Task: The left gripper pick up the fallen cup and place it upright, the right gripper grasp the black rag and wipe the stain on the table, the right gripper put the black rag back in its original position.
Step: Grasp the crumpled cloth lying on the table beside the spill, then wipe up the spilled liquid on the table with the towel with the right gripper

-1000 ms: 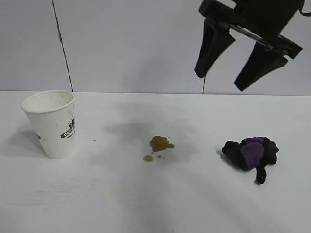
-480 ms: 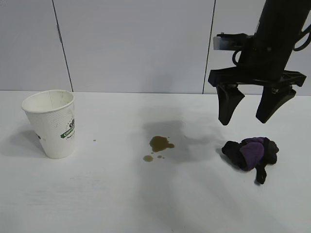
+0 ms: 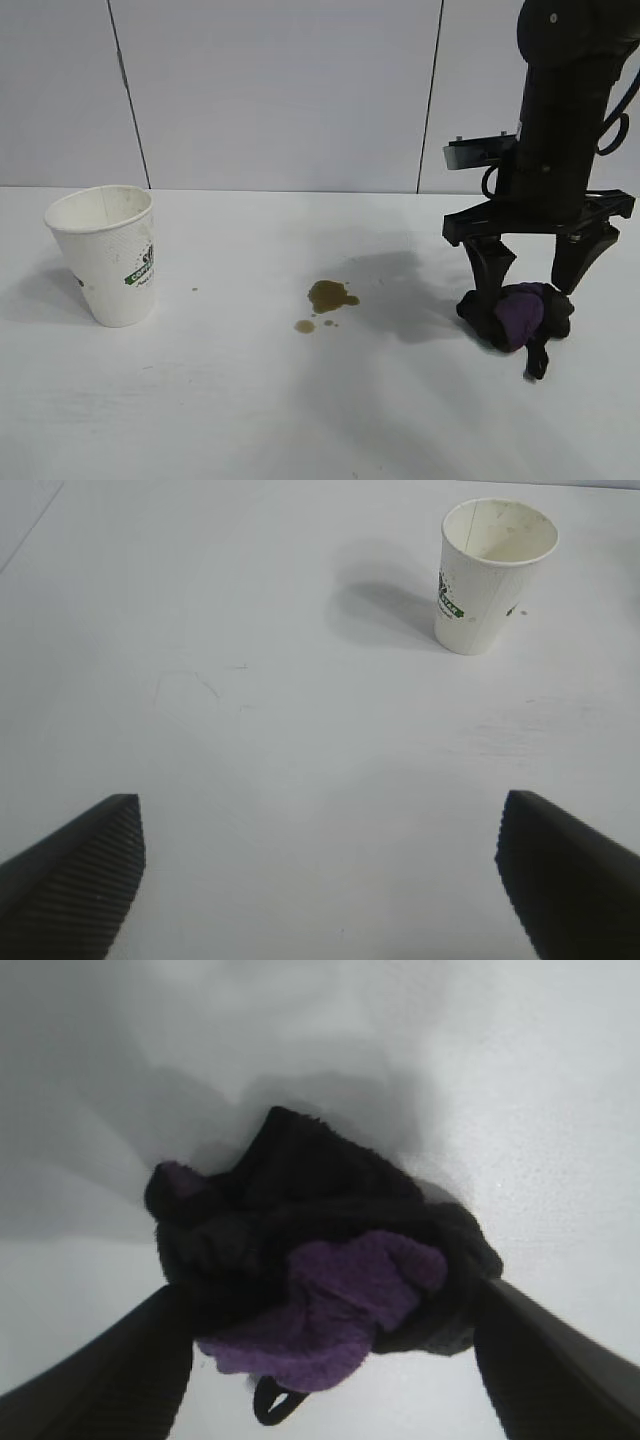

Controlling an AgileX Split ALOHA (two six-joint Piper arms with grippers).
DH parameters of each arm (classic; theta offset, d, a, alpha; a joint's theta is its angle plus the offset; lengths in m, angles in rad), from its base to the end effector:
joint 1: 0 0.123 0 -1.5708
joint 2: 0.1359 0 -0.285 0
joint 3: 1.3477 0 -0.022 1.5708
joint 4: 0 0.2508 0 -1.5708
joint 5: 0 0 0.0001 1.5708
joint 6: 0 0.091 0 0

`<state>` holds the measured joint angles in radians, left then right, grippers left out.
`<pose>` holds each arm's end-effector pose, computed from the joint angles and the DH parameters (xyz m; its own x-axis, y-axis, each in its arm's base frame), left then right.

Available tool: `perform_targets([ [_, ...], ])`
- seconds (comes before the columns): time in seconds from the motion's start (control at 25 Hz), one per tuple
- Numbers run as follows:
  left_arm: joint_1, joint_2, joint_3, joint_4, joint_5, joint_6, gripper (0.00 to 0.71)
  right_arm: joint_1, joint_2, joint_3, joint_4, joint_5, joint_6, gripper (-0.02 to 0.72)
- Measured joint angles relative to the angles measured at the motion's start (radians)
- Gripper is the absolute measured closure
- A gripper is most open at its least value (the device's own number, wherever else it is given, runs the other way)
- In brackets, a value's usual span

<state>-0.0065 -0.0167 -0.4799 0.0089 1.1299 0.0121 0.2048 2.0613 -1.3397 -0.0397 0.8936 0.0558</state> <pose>-0.0081 0.0008 0.2661 -0.5193 0.0193 -0.8544 0.0079 0.9998 0.0178 0.3785 0.0757 0.1321 -0.9840 -0.1728 -0.0441 -0.1716 0.9847 -0.0296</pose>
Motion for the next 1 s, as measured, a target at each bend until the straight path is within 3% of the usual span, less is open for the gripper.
perform_targets([
  [0.08, 0.0, 0.0, 0.0, 0.0, 0.0, 0.0, 0.023, 0.0, -0.006, 0.0, 0.003, -0.001, 0.0, 0.537],
  [0.12, 0.0, 0.0, 0.0, 0.001, 0.0, 0.0, 0.023, 0.0, -0.014, 0.0, 0.003, -0.001, 0.0, 0.57],
  [0.28, 0.0, 0.0, 0.0, 0.001, 0.0, 0.0, 0.023, -0.001, -0.081, -0.008, 0.03, 0.0, -0.001, 0.568],
  [0.48, 0.0, 0.0, 0.0, 0.001, 0.0, 0.0, 0.023, 0.011, -0.193, -0.066, 0.197, 0.002, -0.072, 0.568],
  [0.6, 0.0, 0.0, 0.0, 0.001, 0.0, 0.0, 0.023, 0.076, -0.231, -0.105, 0.256, 0.0, -0.099, 0.568],
  [0.76, 0.0, 0.0, 0.0, 0.001, 0.0, 0.0, 0.023, 0.222, -0.232, -0.124, 0.274, -0.038, -0.097, 0.568],
  [1.0, 0.0, 0.0, 0.0, 0.001, 0.0, 0.0, 0.023, 0.37, -0.186, -0.124, 0.254, -0.168, -0.029, 0.568],
])
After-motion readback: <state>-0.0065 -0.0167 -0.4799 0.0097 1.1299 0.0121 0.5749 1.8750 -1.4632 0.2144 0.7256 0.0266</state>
